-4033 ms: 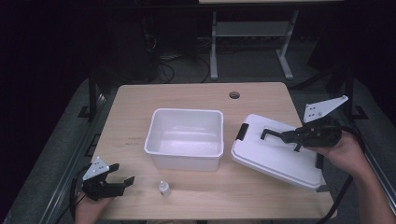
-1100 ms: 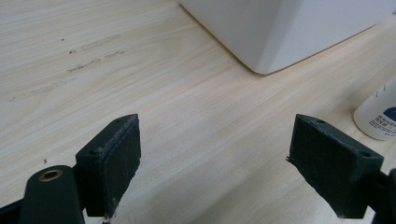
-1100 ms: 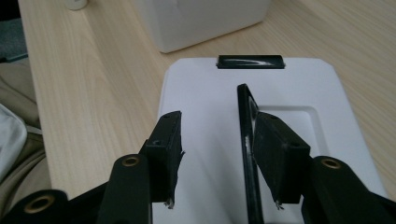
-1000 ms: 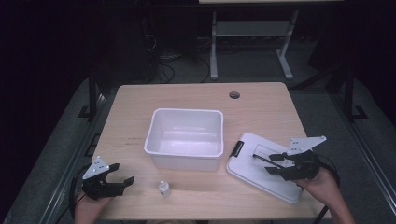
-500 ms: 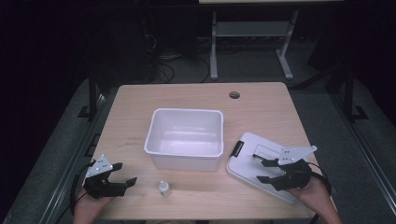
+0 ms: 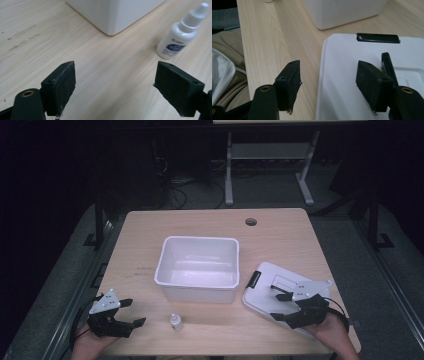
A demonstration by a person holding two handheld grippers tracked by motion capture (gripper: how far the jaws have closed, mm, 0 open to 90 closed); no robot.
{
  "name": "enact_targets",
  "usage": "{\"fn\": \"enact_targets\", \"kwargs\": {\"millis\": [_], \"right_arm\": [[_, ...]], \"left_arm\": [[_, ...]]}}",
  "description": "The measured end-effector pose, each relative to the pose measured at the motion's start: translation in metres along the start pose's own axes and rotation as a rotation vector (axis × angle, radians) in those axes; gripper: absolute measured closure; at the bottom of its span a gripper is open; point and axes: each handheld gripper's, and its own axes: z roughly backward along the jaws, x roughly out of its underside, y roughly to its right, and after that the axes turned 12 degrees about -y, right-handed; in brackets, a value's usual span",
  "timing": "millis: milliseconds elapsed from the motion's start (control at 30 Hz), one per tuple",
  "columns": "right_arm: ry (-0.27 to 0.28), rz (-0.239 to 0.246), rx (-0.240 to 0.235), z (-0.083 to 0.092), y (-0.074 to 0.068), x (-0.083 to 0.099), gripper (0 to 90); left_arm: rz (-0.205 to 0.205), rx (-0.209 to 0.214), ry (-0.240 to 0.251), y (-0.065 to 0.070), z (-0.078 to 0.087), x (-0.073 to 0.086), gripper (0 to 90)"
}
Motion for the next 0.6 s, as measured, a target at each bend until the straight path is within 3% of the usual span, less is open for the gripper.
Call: {"fn": "enact_targets", "kwargs": {"millis": [200,233,500,600], "right_arm": [[-0.008,0.001,-0.007,-0.003,-0.001,0.000,34.6],[-0.009,0.004,-0.006,-0.004,-0.001,0.000,34.4],[-0.006,0.008,-0.006,-0.005,-0.002,-0.001,33.8],[-0.005,0.002,-0.007,-0.005,-0.002,-0.001,33.8]], "left_arm": [[-0.054,0.027,-0.026,0.005,0.005,-0.008,17.0],[-0.081,0.007,-0.050,0.008,0.004,-0.011,17.0],[-0.123,0.010,-0.087,0.013,0.003,-0.016,17.4],[-0.135,0.032,-0.088,0.013,0.004,-0.018,21.1]]}}
